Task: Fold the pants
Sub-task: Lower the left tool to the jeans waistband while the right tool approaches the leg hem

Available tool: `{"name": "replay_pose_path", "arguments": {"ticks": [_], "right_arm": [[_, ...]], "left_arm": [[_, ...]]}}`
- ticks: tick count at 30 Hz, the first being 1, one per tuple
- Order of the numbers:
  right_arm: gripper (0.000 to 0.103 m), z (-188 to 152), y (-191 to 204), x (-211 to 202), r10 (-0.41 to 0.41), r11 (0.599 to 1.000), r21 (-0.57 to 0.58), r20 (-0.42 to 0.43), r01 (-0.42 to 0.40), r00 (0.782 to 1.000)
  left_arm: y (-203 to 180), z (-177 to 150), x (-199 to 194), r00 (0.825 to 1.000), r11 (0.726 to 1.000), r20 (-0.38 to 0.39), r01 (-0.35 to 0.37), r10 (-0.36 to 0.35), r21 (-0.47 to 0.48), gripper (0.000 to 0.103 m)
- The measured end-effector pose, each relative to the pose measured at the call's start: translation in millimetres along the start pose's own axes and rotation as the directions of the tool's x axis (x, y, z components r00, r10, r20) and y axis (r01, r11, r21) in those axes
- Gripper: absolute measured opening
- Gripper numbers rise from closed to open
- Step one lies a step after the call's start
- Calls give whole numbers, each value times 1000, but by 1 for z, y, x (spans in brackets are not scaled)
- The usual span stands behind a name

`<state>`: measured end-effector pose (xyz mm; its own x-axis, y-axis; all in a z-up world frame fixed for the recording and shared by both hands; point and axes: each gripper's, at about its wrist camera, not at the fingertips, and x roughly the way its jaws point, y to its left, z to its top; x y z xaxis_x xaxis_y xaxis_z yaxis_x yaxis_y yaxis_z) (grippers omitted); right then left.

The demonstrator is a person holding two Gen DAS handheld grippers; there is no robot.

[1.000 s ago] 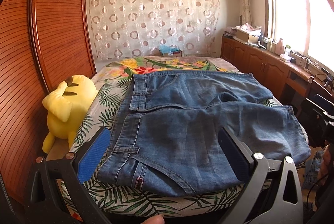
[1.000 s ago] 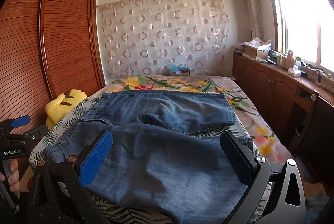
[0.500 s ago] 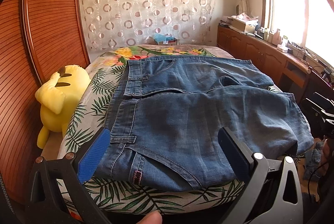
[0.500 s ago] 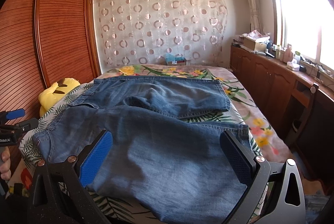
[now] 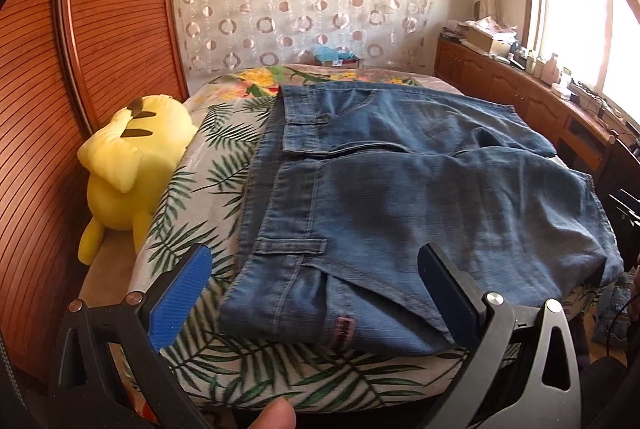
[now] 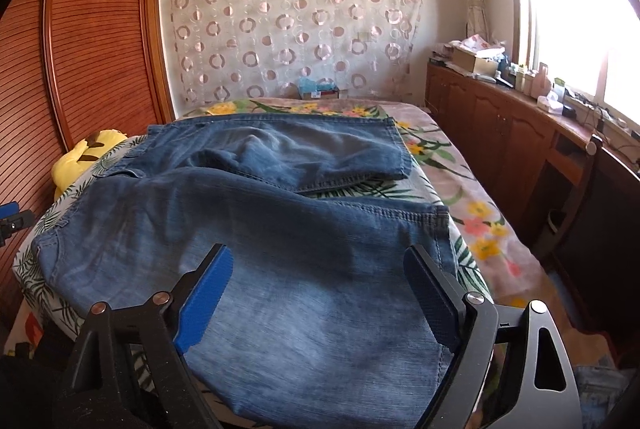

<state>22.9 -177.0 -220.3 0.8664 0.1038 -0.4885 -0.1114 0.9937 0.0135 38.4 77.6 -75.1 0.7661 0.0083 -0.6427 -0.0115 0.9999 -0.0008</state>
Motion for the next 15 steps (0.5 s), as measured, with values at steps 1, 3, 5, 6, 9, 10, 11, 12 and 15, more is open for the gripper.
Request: {"name": "replay_pose_path", "arguments": {"ticks": [1,3,5,6,9,10,11,12,15], "right_arm": [[88,-1,0,0,-5,1000,0,-7,5,1000],[88,-1,-1,0,-11,1000,0,-20,11,1000],[88,-1,0,0,-16,1000,-1,-34,16,999],[88,-2,0,-2,-18,1000,0,-41,18,999],[88,-1,-2,-4,-30,999,7,-56,31,998],[88,1,-3,-2,-31,999,12,-60,32,998],[88,3,-3,-2,-33,999,17,-63,34,997],[88,3,-3,-4,-38,999,21,-66,39,997],[88,6,-2,-6,-41,999,27,-68,42,997]], "left_arm": [[5,-1,2,1000,1000,-4,-9,9,-4,103],[14,-2,4,1000,1000,-9,-15,15,-15,103],[23,-4,8,1000,1000,-18,-16,16,-23,103],[27,-5,9,1000,1000,-23,-17,16,-26,103],[38,-10,15,999,999,-45,-21,19,-39,103],[41,-13,18,998,999,-55,-19,16,-45,103],[43,-14,20,998,999,-64,-15,12,-49,103],[45,-16,22,997,999,-73,-9,5,-52,102],[48,-21,28,995,998,-96,13,-18,-57,94]]}}
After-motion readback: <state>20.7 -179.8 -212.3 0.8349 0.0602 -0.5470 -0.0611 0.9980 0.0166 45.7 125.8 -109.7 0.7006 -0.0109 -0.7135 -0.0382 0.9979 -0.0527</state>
